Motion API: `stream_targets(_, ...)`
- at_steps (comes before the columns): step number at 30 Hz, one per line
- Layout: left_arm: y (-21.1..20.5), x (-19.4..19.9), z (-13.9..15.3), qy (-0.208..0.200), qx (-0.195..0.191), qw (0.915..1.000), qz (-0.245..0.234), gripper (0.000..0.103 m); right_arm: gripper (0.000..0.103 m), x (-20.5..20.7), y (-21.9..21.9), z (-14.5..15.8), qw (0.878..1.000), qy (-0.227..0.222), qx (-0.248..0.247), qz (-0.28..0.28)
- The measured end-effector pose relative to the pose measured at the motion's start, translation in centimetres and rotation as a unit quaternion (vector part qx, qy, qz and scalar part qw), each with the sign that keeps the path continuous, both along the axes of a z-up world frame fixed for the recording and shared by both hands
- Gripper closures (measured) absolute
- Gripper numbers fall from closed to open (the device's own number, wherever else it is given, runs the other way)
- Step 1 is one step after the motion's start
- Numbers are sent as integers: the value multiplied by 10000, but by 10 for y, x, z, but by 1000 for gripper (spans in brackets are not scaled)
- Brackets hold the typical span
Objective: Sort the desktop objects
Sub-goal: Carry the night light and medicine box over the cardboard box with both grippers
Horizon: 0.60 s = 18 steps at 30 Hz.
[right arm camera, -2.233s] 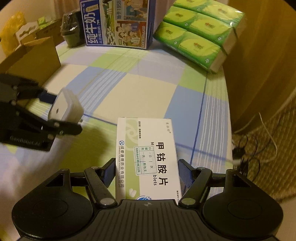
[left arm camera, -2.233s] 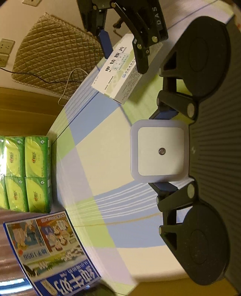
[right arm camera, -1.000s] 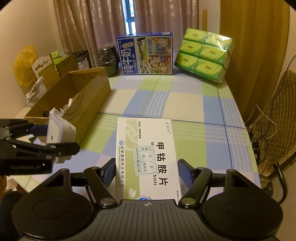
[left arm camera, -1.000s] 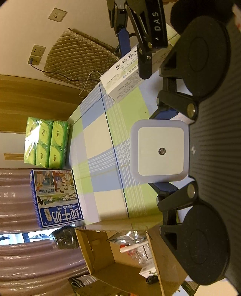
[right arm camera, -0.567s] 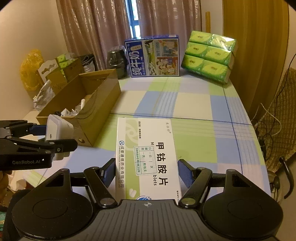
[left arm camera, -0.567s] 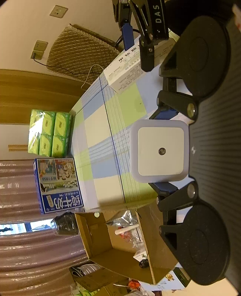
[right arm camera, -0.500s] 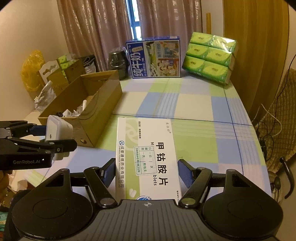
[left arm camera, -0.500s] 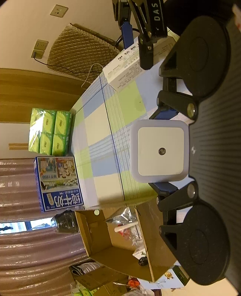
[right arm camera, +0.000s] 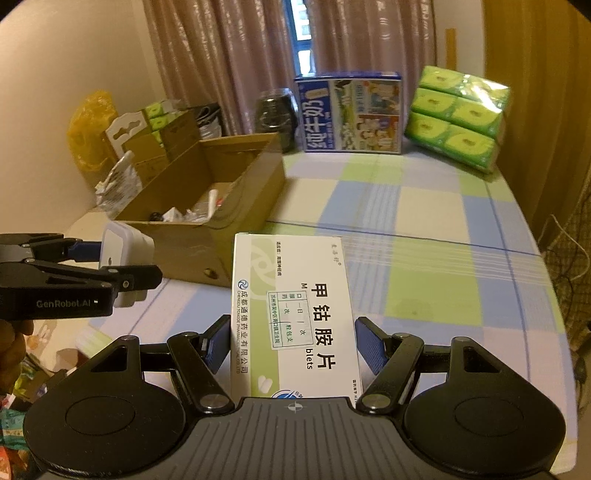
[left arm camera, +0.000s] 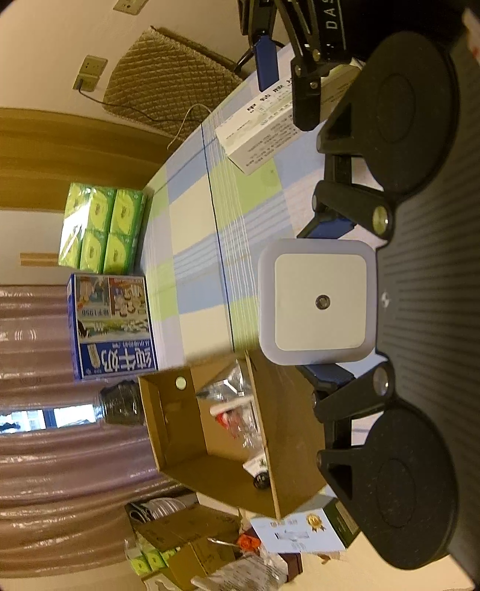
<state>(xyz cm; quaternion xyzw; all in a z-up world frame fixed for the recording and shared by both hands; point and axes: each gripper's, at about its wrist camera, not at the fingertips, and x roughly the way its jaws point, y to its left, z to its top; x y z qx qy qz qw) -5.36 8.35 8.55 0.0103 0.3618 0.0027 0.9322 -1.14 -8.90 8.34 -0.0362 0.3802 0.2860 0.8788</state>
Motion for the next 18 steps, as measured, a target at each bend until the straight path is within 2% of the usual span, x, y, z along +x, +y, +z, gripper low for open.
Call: stream_targets(18,64,-26,11,-66,65,9988,479,43,35,-14,81,5,9982,-110,6,596)
